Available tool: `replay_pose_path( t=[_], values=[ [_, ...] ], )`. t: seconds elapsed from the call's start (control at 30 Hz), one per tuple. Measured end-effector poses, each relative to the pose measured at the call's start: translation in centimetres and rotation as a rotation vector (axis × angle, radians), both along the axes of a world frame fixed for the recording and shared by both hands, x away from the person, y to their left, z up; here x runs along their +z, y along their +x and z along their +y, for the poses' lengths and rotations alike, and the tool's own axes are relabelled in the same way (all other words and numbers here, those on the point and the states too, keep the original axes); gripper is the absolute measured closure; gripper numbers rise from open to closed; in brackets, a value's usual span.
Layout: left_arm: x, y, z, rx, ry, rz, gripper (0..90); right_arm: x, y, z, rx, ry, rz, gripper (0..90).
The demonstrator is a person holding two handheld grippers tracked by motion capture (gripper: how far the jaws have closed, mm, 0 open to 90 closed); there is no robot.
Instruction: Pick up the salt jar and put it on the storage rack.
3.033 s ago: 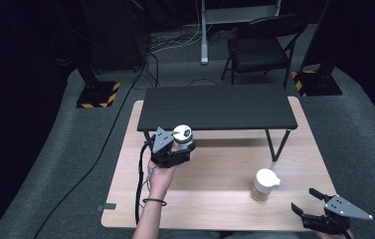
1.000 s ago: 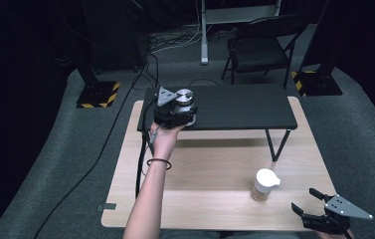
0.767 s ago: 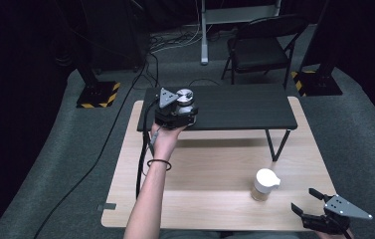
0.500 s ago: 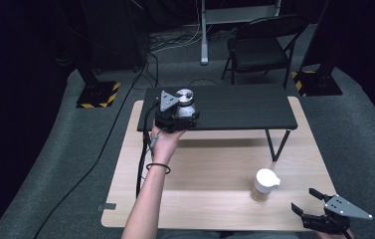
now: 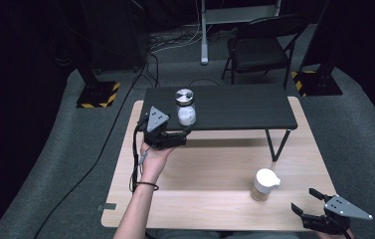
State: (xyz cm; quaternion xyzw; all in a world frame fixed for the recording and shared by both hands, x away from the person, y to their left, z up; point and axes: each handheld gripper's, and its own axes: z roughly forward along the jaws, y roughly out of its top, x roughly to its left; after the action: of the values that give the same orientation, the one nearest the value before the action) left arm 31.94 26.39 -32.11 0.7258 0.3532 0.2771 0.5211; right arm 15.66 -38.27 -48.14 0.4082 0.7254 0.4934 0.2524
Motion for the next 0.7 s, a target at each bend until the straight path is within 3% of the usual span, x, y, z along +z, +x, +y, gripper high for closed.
replay_pose_path(
  t=[0.17, 0.3, 0.6, 0.7],
  values=[
    [-1.1, -1.5, 0.8, -0.002, 0.01, -0.004, 13.1, 0.0, 0.0, 0.0, -0.004, 0.001, 0.0, 12.2],
    [-2.2, -3.1, 1.2, 0.003, 0.054, -0.017, 13.0, 0.0, 0.0, 0.0, -0.002, -0.002, 0.001, 12.2],
    [-5.2, -5.2, 2.9, -0.007, 0.04, 0.003, 12.8, 0.0, -0.1, 0.0, -0.003, -0.001, 0.001, 12.3],
    [-6.1, -5.9, 3.3, -0.005, 0.058, 0.014, 12.8, 0.0, -0.1, 0.1, -0.004, 0.0, 0.002, 12.3]
  ],
)
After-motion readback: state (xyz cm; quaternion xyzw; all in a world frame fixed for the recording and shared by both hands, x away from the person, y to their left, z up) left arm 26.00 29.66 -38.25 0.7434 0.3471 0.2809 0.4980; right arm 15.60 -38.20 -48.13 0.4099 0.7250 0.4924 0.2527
